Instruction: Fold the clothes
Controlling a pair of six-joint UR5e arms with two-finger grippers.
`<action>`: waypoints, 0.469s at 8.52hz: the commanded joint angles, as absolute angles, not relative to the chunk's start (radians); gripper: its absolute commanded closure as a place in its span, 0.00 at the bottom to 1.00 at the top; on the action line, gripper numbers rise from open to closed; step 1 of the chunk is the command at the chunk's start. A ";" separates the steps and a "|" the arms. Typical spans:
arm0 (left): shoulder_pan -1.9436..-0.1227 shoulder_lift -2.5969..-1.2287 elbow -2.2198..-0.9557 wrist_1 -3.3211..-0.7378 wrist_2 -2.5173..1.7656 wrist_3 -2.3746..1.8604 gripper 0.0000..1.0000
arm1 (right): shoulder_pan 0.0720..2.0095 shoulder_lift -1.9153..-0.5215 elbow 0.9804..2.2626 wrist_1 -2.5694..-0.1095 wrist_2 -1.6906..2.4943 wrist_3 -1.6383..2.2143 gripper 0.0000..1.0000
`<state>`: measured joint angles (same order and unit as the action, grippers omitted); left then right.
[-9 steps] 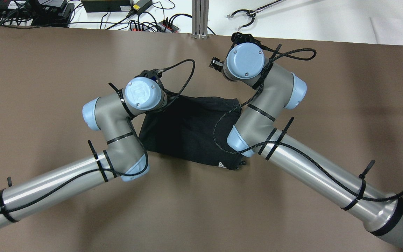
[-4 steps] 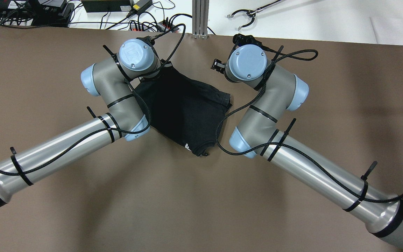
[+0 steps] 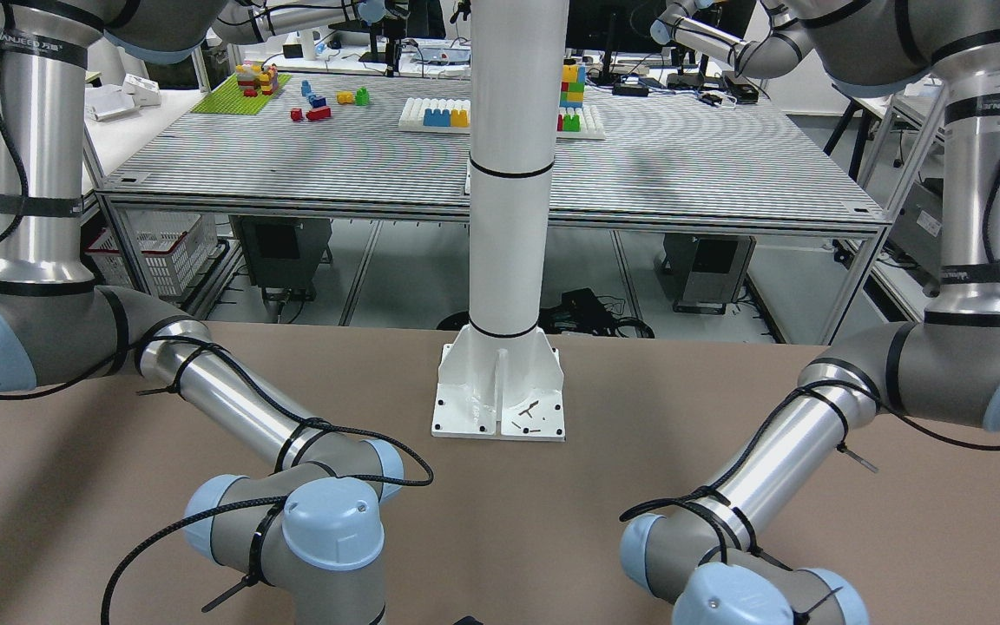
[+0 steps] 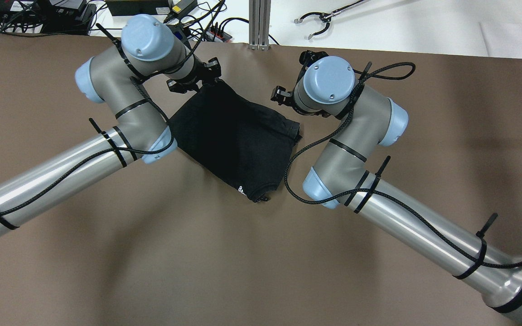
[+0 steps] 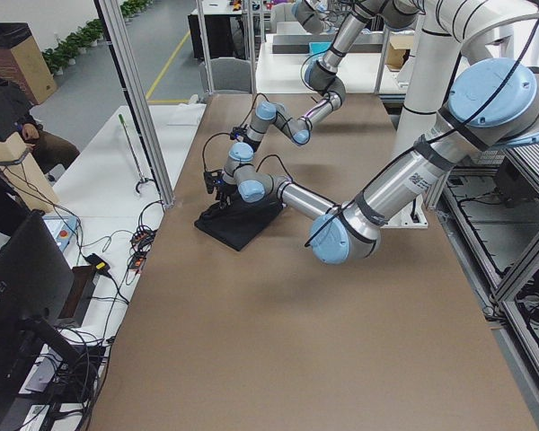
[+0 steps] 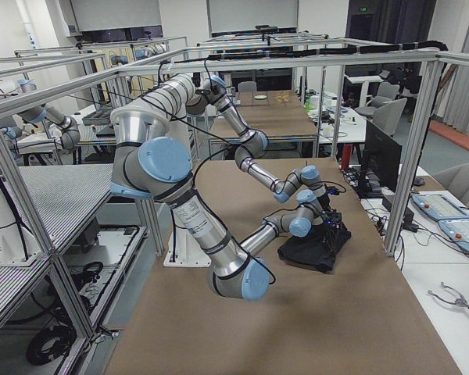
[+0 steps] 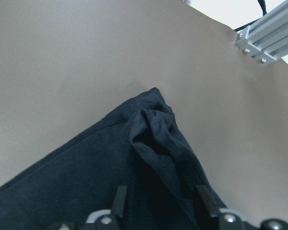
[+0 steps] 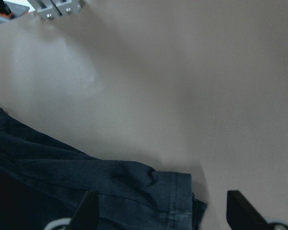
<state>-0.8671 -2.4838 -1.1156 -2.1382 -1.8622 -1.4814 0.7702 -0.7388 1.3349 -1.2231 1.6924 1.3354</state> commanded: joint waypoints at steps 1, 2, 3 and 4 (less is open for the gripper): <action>-0.928 -2.332 -1.245 -2.135 -1.917 -1.354 0.06 | 0.784 -0.840 1.496 -1.381 1.715 1.183 0.06; -0.942 -2.257 -1.294 -2.135 -1.917 -1.300 0.06 | 0.798 -0.909 1.579 -1.435 1.715 1.107 0.06; -0.978 -2.173 -1.342 -2.135 -1.917 -1.219 0.06 | 0.823 -1.016 1.671 -1.446 1.715 1.012 0.06; -1.021 -2.075 -1.382 -2.135 -1.917 -1.112 0.06 | 0.869 -1.119 1.749 -1.454 1.717 0.908 0.06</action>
<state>-0.9535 -2.2426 -1.2982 -2.1354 -1.9156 -1.2792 0.8060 -0.9334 1.5879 -1.4135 1.7146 1.0925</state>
